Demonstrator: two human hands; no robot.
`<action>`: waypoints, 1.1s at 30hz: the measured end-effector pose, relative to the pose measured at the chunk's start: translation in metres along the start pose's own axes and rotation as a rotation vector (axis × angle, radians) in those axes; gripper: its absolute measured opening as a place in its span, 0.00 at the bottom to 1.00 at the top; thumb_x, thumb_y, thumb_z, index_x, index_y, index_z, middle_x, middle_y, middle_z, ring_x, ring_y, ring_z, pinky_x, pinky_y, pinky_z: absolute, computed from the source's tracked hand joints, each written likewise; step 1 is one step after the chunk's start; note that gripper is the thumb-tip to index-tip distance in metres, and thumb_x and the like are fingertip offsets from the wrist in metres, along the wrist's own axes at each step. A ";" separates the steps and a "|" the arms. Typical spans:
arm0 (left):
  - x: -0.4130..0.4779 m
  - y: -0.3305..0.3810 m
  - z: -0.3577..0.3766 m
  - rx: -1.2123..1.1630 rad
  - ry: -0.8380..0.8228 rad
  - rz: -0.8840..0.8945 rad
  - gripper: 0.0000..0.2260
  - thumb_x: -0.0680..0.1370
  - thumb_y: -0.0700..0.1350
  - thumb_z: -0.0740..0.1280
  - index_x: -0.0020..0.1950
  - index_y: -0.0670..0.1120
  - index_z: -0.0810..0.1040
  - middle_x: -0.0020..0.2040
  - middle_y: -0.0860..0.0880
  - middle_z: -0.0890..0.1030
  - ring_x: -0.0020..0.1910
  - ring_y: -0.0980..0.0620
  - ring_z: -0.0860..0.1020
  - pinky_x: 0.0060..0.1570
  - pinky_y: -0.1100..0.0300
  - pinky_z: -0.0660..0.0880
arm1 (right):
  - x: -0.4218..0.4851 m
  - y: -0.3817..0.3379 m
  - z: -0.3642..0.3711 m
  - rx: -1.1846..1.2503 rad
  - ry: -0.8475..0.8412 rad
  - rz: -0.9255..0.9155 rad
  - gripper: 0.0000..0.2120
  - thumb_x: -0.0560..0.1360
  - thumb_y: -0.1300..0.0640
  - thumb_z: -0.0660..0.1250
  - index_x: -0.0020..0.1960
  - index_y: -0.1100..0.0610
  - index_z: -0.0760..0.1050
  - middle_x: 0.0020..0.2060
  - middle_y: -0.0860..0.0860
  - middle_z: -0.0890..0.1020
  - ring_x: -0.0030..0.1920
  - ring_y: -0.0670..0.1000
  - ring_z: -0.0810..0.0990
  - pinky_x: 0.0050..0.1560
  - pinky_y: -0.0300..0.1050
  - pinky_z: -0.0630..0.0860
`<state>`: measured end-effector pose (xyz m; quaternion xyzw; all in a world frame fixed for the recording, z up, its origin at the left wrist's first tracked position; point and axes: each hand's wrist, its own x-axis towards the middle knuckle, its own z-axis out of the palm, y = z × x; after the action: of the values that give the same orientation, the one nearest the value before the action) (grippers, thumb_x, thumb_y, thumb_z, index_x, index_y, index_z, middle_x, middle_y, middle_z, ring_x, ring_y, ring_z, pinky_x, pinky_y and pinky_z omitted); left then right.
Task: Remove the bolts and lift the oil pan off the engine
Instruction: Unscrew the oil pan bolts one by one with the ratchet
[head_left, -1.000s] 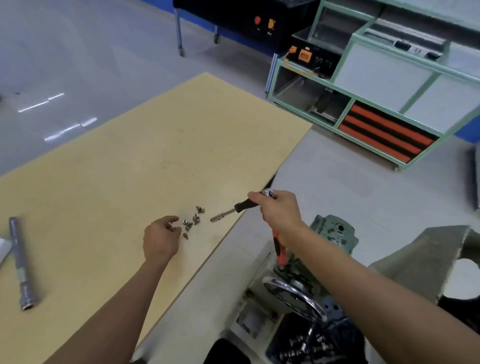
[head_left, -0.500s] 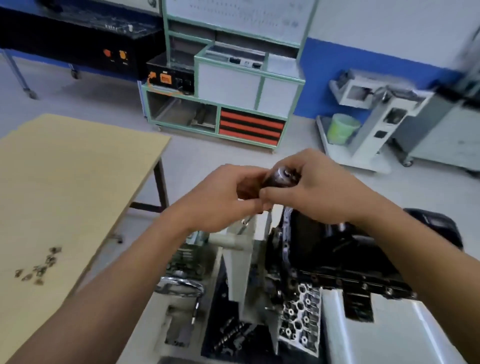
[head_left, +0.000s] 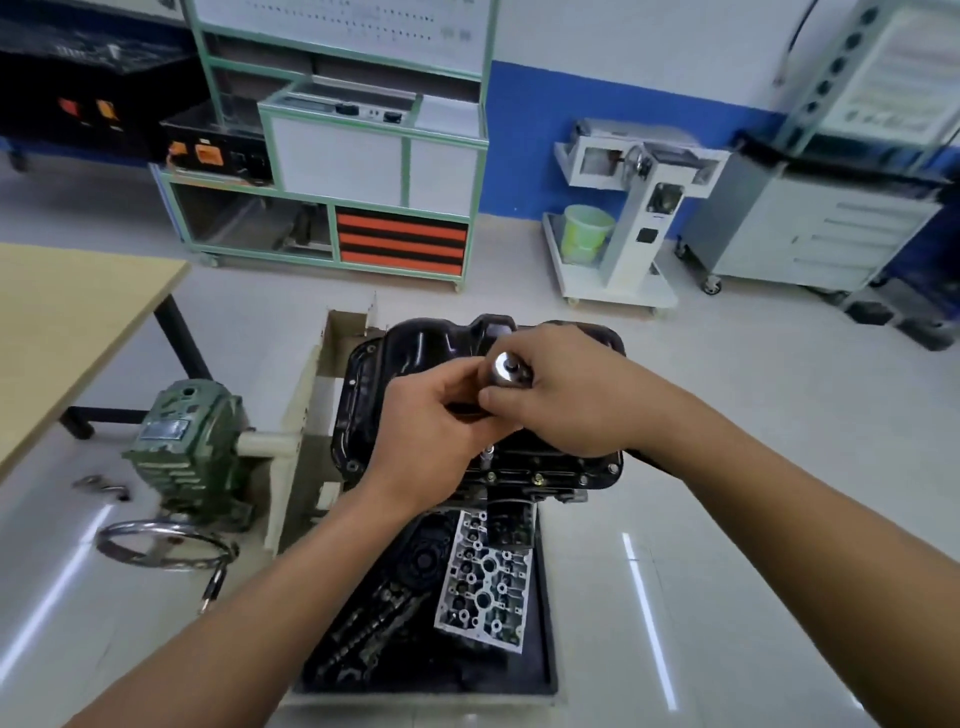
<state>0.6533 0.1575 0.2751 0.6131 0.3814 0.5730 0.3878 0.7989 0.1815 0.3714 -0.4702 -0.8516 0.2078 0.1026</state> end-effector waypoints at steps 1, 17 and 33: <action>-0.001 -0.005 0.007 0.027 0.032 -0.021 0.18 0.71 0.34 0.78 0.55 0.52 0.84 0.49 0.54 0.87 0.50 0.54 0.86 0.50 0.62 0.81 | 0.000 0.005 0.002 0.004 -0.019 0.005 0.06 0.77 0.53 0.68 0.42 0.52 0.77 0.36 0.46 0.79 0.36 0.44 0.76 0.36 0.41 0.72; -0.003 -0.047 0.037 0.212 0.126 -0.153 0.15 0.71 0.35 0.79 0.44 0.54 0.81 0.40 0.59 0.85 0.40 0.61 0.83 0.39 0.70 0.76 | 0.004 0.051 0.034 0.263 -0.074 0.107 0.04 0.77 0.58 0.69 0.47 0.58 0.79 0.36 0.51 0.80 0.33 0.46 0.75 0.36 0.41 0.70; -0.001 -0.056 0.039 0.228 -0.030 -0.096 0.12 0.73 0.37 0.77 0.46 0.46 0.75 0.38 0.52 0.79 0.35 0.57 0.74 0.36 0.61 0.72 | 0.017 0.083 0.027 -0.651 0.204 -0.538 0.27 0.77 0.32 0.56 0.37 0.55 0.69 0.25 0.48 0.70 0.23 0.54 0.69 0.27 0.44 0.60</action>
<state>0.6908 0.1777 0.2215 0.6429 0.4669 0.4974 0.3482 0.8429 0.2282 0.3094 -0.2575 -0.9504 -0.1535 0.0830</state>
